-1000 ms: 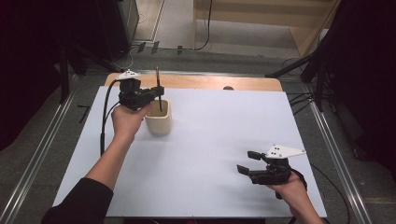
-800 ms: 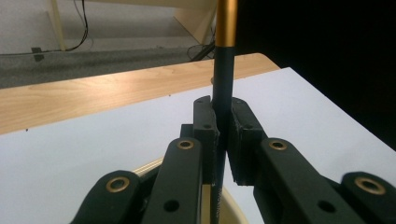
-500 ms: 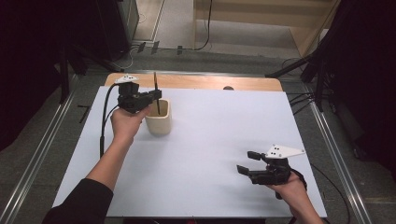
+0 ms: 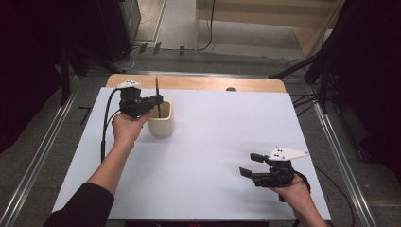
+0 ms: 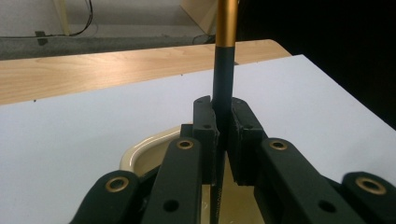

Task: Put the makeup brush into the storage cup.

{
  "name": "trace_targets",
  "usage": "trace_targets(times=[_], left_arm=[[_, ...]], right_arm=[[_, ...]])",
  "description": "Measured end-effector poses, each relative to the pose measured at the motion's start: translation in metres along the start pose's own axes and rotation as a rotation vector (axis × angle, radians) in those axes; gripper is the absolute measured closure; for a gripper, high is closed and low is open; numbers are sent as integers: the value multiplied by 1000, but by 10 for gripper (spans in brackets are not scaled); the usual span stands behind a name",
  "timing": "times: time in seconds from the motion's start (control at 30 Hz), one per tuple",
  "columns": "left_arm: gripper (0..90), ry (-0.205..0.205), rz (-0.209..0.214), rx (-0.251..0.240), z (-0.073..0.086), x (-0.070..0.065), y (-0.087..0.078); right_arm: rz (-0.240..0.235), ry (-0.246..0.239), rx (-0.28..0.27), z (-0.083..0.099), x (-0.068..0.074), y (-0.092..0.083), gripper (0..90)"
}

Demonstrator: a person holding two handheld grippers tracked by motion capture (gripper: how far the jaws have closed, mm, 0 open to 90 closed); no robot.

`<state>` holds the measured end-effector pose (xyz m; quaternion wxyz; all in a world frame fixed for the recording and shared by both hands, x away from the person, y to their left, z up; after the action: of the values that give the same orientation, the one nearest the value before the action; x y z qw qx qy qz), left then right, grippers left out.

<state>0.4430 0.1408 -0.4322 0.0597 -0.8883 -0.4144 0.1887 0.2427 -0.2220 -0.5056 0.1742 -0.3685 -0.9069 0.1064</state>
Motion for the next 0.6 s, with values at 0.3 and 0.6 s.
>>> trace_targets(times=[0.3,0.6], left_arm=[[832,-1,7,18,4,1,0],[830,-10,7,22,8,2,-1]], right_arm=[[-3,-3,0,0,0,0,283],[-5,-2,-1,0,1,0,284]])
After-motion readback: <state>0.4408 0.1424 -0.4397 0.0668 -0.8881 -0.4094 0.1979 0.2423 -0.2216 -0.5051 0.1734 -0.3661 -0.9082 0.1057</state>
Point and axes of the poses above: each handheld gripper's, and its own axes: y roughly forward along the jaws, z roughly out of its underside, x roughly to its left, the point moved 5 cm from there along y, roughly forward along the jaws, and after that the axes turned 15 degrees about -x, right-handed, at the moved point
